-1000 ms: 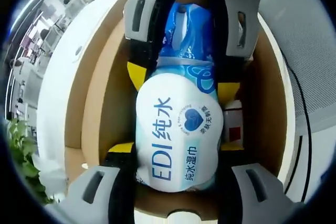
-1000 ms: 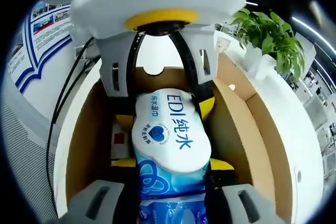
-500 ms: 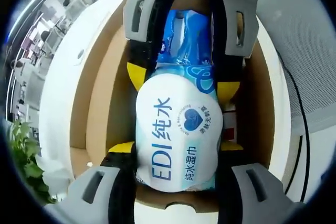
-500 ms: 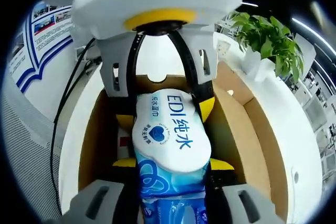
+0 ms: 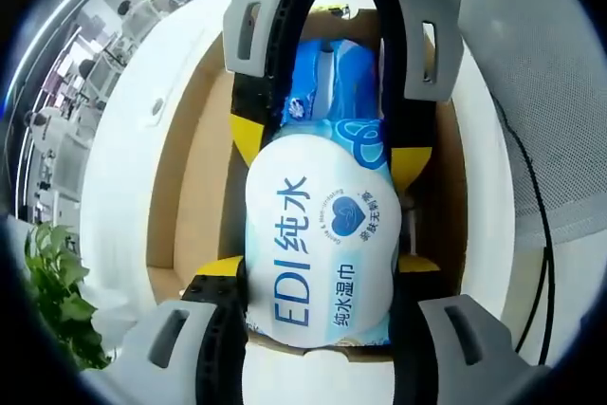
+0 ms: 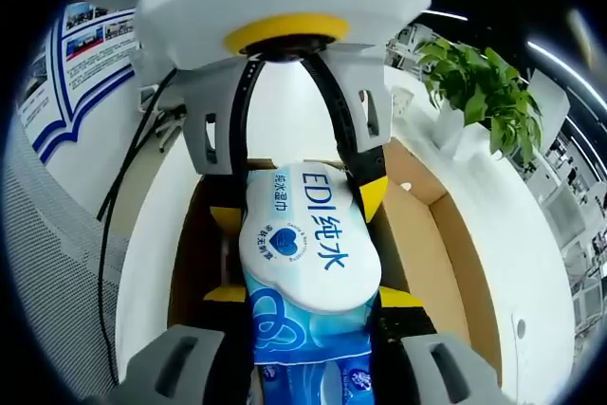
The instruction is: Operate the shoe box by opening the lid, removing the specified soft item, and placing it in the target area until the item is outside and the box remains undamaged.
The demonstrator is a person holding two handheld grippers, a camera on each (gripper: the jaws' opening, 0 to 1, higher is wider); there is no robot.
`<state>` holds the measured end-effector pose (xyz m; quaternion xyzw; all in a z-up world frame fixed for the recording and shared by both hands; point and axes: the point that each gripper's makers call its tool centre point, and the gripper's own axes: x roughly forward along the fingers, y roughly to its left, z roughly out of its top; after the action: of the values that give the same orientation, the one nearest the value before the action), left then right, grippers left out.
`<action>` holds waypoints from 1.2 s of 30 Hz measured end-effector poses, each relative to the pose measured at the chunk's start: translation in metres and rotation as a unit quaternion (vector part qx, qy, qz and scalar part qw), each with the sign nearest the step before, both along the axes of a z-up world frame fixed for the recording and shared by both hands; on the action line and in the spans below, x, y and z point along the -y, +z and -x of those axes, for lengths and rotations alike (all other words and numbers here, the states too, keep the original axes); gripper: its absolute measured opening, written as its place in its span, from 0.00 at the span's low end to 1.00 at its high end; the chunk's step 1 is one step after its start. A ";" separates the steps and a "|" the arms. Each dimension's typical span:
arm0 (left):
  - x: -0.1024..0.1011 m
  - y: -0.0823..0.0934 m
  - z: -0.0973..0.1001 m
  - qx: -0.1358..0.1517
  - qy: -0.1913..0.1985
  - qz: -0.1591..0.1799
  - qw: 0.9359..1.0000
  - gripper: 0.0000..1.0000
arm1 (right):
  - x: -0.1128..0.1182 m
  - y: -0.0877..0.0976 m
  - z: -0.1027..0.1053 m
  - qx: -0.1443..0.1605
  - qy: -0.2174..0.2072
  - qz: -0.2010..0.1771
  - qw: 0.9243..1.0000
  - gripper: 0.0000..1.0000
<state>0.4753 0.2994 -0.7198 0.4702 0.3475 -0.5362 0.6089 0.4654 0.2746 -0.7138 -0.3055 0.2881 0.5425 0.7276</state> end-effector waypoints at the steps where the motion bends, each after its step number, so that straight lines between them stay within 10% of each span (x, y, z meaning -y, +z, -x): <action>1: 0.000 0.002 0.000 0.000 0.000 0.000 1.000 0.59 | 0.001 0.002 0.001 0.001 0.000 -0.001 1.000 0.43; 36: 0.081 0.062 0.008 -0.008 -0.029 -0.017 0.999 0.59 | 0.081 0.061 0.008 -0.006 -0.019 -0.018 1.000 0.42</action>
<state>0.4676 0.2182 -0.6583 0.4856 0.3481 -0.5513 0.5823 0.4569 0.1941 -0.6525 -0.2837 0.2885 0.5351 0.7416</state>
